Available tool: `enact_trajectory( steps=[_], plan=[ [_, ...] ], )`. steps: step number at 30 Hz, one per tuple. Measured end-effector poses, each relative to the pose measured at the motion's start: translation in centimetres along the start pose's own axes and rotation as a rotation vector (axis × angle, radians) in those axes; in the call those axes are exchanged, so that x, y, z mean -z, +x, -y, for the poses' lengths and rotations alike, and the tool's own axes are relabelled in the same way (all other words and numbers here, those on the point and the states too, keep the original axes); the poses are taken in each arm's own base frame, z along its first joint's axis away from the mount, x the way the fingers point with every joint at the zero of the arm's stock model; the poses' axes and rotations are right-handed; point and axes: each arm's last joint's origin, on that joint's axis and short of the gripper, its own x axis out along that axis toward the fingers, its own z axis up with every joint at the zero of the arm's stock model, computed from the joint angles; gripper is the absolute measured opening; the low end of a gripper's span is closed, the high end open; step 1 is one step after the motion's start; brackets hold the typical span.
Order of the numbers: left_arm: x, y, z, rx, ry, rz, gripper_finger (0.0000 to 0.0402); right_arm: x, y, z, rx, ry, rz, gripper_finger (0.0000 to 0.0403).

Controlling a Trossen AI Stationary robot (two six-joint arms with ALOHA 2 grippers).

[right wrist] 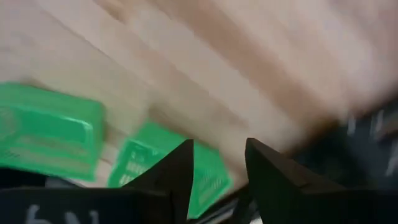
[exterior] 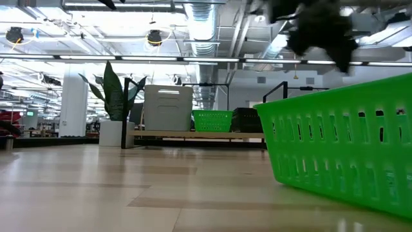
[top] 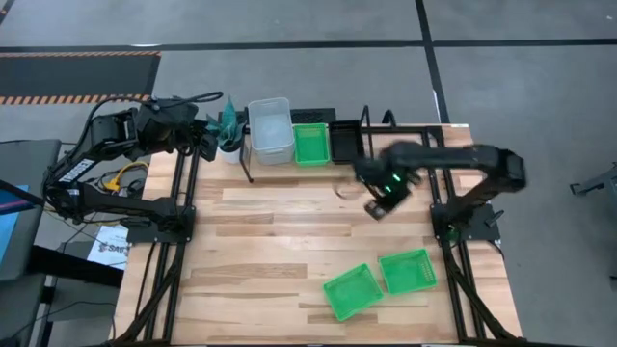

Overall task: Stack baskets on shelf by color
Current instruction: Stack the right green bin on the green bin on the shelf

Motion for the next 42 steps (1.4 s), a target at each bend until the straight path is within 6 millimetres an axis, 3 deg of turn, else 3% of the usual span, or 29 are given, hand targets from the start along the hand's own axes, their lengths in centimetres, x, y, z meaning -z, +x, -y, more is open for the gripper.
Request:
enact_trajectory(
  steps=[5, 11, 18, 30, 34, 40, 42],
  plan=[
    [-0.7, 0.0, 0.3, 0.05, 0.061, 0.056, 0.0194, 6.8, 3.3, 0.0, 0.04, 0.254, -0.064, 0.0184],
    [-1.5, 0.4, 1.0, 0.1, 0.124, 0.107, 0.0194, 11.9, 6.4, 0.8, 0.037, 0.451, -0.074, 0.0215],
    [-1.8, 2.0, 1.5, 0.131, 0.142, 0.05, 0.0194, 14.9, 9.2, 0.6, -0.03, 0.534, -0.065, 0.023],
    [-2.1, 3.2, 1.9, 0.132, 0.162, 0.019, 0.0194, 16.9, 15.2, -0.5, -0.042, 0.546, -0.083, 0.0228],
    [-2.1, 3.2, 1.7, 0.12, 0.153, 0.02, 0.0194, 16.8, 16.0, -0.4, -0.005, 0.574, -0.057, 0.0191],
    [-2.2, 3.3, 1.6, 0.116, 0.152, 0.02, 0.0194, 16.2, 16.6, -0.7, 0.023, 0.567, -0.039, 0.0046],
    [-2.2, 3.3, 1.6, 0.116, 0.156, 0.021, 0.0194, 16.1, 16.6, -0.8, 0.02, 0.544, -0.024, 0.0016]
  ],
)
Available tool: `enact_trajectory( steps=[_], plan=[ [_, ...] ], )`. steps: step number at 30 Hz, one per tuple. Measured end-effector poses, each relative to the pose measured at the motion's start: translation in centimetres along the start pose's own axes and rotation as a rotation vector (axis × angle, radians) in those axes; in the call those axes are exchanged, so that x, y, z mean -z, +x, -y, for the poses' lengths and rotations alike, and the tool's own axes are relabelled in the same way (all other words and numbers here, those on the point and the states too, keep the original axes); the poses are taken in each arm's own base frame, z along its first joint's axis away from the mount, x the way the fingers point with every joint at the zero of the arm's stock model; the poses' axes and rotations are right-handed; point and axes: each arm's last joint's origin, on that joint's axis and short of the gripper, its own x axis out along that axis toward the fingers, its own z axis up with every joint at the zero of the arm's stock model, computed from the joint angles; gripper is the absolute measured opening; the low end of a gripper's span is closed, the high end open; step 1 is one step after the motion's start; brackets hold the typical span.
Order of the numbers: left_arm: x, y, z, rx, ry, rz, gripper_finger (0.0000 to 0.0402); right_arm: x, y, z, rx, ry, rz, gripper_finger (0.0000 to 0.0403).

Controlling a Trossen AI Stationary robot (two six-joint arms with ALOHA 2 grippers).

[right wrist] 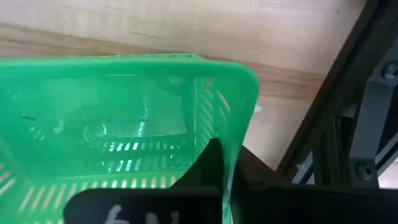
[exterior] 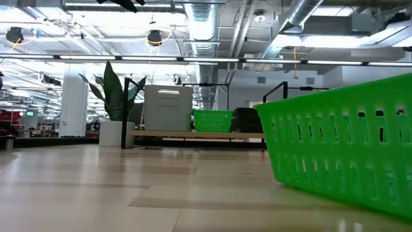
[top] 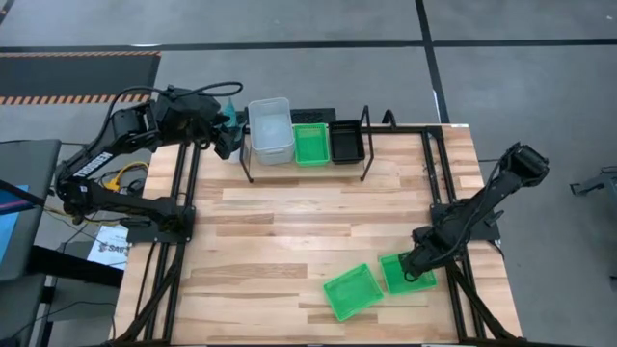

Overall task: Stack baskets on shelf by color
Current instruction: Stack the right green bin on the green bin on the shelf

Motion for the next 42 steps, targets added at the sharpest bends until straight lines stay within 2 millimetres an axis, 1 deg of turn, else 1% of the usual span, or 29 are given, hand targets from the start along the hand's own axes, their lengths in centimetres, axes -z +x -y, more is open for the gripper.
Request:
enact_trajectory(
  steps=[2, 4, 8, 10, 13, 15, 18, 21, 25, 27, 29, 32, 34, 36, 39, 42],
  plan=[
    [0.0, 0.0, 0.0, 0.0, 0.002, 0.0, 0.0194, -0.4, -0.1, -0.2, -0.008, 0.012, 0.015, 0.0015],
    [0.0, 0.0, 0.0, -0.001, 0.002, -0.001, 0.0194, -1.0, -0.6, -0.3, -0.03, 0.028, 0.039, 0.0011],
    [0.1, 0.0, 0.0, -0.002, 0.004, -0.007, 0.0194, -2.8, -3.1, 0.0, -0.085, 0.068, 0.169, 0.0008],
    [0.1, 0.0, 0.0, -0.003, 0.005, -0.011, 0.0194, -4.0, -5.0, 0.2, -0.126, 0.074, 0.237, 0.0006],
    [0.2, 0.0, -0.1, -0.006, 0.007, -0.024, 0.0194, -5.9, -8.5, 0.7, -0.197, 0.07, 0.341, 0.0006],
    [0.3, 0.0, -0.1, -0.007, 0.002, -0.029, 0.0194, -7.3, -11.2, 1.1, -0.245, 0.051, 0.429, 0.0004],
    [0.5, 0.0, -0.1, -0.011, -0.001, -0.046, 0.0194, -9.5, -15.7, 1.4, -0.336, -0.005, 0.583, 0.0004],
    [0.6, -0.1, -0.1, -0.015, -0.001, -0.059, 0.0194, -12.0, -20.4, 1.6, -0.38, -0.097, 0.737, 0.0004],
    [0.6, -0.1, -0.2, -0.018, -0.026, -0.063, 0.0194, -16.5, -26.3, 1.6, -0.355, -0.231, 0.963, 0.0004],
    [0.6, -0.1, -0.2, -0.019, -0.041, -0.063, 0.0194, -19.1, -28.9, 1.4, -0.326, -0.308, 1.034, 0.0003],
    [0.6, -0.1, -0.2, -0.022, -0.057, -0.063, 0.0194, -22.1, -31.0, 0.9, -0.286, -0.385, 1.077, 0.0003],
    [0.7, -0.1, -0.2, -0.025, -0.081, -0.068, 0.0194, -26.5, -32.8, -0.6, -0.177, -0.601, 1.086, 0.0003],
    [0.7, -0.1, -0.2, -0.025, -0.094, -0.067, 0.0194, -29.2, -33.3, -1.9, -0.106, -0.757, 1.06, 0.0003],
    [0.7, -0.1, -0.2, -0.025, -0.107, -0.067, 0.0194, -31.6, -33.7, -3.4, -0.101, -0.889, 1.047, 0.0003],
    [0.7, -0.1, -0.2, -0.026, -0.126, -0.067, 0.0194, -34.6, -33.9, -5.9, -0.163, -1.032, 1.038, 0.0007],
    [0.7, -0.1, -0.2, -0.028, -0.138, -0.071, 0.0194, -36.2, -33.2, -8.7, -0.151, -1.157, 1.011, 0.0008]
  ],
)
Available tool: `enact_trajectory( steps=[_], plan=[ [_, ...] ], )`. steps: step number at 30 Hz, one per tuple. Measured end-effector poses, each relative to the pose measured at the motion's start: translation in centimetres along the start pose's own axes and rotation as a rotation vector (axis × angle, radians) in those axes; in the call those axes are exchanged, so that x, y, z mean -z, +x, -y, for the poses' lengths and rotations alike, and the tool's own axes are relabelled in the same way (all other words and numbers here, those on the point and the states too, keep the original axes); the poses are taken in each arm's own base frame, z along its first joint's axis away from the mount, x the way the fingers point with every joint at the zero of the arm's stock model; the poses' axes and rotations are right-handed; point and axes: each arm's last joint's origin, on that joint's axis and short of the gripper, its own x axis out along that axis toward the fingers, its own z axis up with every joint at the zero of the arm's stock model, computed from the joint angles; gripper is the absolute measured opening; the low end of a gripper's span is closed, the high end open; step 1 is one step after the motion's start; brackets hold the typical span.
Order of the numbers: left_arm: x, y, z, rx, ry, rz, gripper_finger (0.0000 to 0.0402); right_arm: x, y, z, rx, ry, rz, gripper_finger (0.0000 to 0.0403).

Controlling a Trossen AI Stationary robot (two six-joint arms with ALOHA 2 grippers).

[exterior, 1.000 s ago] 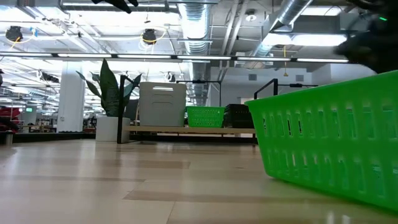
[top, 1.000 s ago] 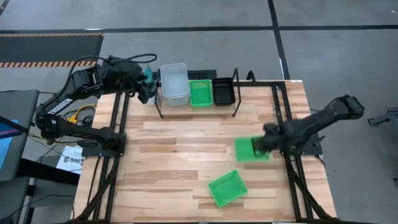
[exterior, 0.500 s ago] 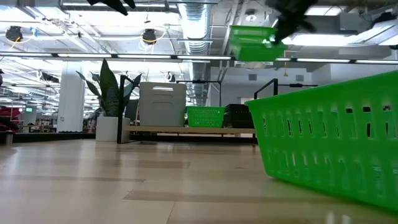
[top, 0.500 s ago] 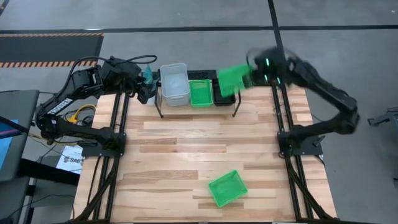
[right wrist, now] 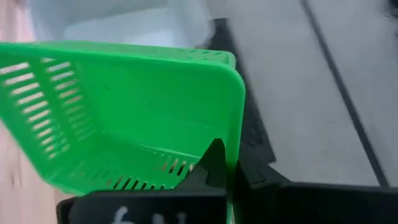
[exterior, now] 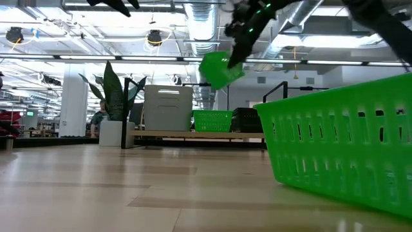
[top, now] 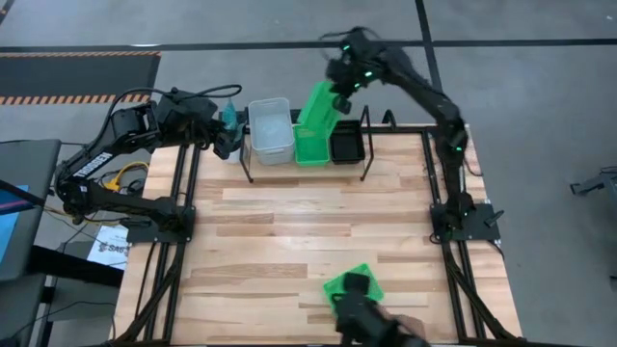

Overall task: Stack baskets on shelf by color
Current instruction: Stack the right green bin on the green bin on the shelf

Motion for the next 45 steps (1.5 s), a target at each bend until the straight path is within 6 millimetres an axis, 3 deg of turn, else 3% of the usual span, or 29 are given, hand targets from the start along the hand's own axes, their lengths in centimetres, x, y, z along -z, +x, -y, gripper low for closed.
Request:
enact_trajectory(
  steps=[4, 10, 19, 26, 30, 35, 45],
  plan=[
    [0.2, 0.0, -0.1, -0.009, -0.033, -0.02, 0.0194, 0.4, 3.8, -1.7, -0.077, -0.129, -0.084, 0.0006],
    [0.3, 0.0, -0.1, -0.016, -0.068, -0.032, 0.0194, 0.7, 5.8, -2.8, -0.111, -0.17, -0.148, 0.0012],
    [0.3, 0.0, -0.2, -0.049, -0.078, -0.017, 0.0194, -0.9, 5.9, -4.2, -0.086, -0.212, -0.058, 0.0011],
    [0.3, 0.0, -0.2, -0.051, -0.088, -0.016, 0.0194, -1.0, 7.0, -4.9, -0.094, -0.222, -0.074, 0.001],
    [0.3, 0.0, -0.2, -0.048, -0.101, -0.017, 0.0194, -1.2, 6.5, -5.2, -0.046, -0.237, -0.098, 0.0013],
    [0.3, 0.0, -0.2, -0.039, -0.101, -0.021, 0.0194, -1.6, 4.0, -4.5, 0.006, -0.231, -0.063, 0.0012],
    [0.3, 0.0, -0.2, -0.04, -0.101, -0.021, 0.0194, -0.7, 4.3, -4.2, -0.012, -0.286, -0.138, 0.0016]
  ],
)
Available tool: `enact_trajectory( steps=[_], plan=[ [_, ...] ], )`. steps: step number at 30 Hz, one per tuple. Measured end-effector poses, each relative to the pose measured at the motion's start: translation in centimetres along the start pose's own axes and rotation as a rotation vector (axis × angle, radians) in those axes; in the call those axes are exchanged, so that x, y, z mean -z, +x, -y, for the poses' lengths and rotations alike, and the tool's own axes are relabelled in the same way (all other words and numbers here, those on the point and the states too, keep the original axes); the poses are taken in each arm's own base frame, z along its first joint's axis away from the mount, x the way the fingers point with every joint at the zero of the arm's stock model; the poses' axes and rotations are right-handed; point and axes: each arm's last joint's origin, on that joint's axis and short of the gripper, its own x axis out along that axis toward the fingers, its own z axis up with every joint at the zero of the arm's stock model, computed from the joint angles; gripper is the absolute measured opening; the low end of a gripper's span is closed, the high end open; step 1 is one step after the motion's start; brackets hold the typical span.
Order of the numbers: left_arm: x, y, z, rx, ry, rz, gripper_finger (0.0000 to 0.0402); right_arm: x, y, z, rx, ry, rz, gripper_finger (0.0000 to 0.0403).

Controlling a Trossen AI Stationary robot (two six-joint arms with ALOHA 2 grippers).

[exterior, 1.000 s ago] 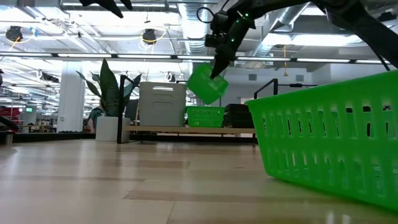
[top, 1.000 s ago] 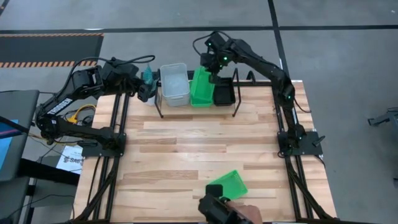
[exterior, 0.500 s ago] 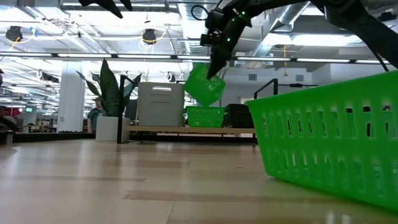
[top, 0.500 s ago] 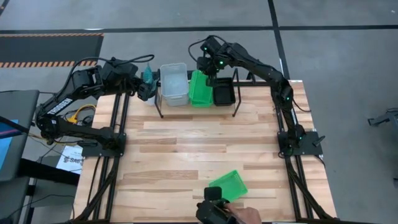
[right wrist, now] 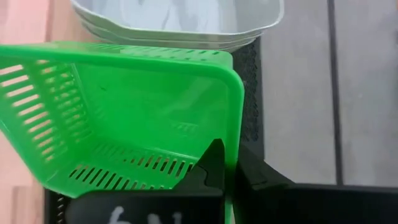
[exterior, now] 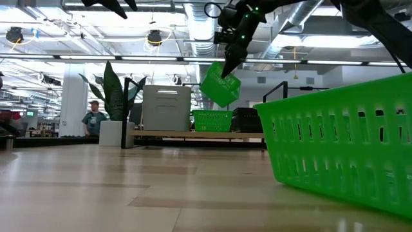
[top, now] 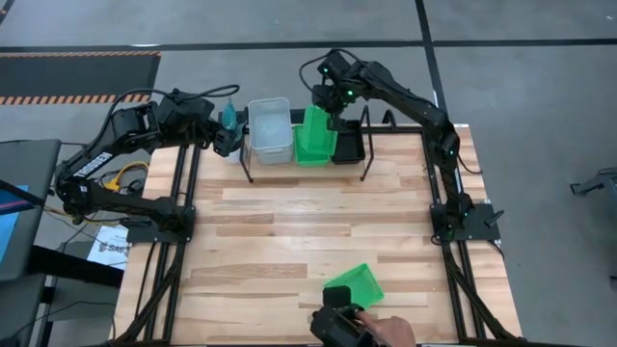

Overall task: Stack baskets on shelf by color
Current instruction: Stack the right green bin on the green bin on the shelf

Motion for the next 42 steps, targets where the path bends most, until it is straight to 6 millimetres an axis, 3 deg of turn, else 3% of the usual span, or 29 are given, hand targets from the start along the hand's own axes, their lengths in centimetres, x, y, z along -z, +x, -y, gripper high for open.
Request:
enact_trajectory(
  steps=[36, 42],
  plan=[
    [0.0, 0.0, 0.0, -0.001, 0.004, 0.0, 0.0194, -0.6, 0.0, -1.0, -0.097, -0.058, 0.061, 0.0028],
    [0.0, 0.0, 0.0, -0.001, 0.004, 0.001, 0.0194, -0.5, 0.0, -1.0, -0.123, -0.058, 0.071, 0.005]
  ],
)
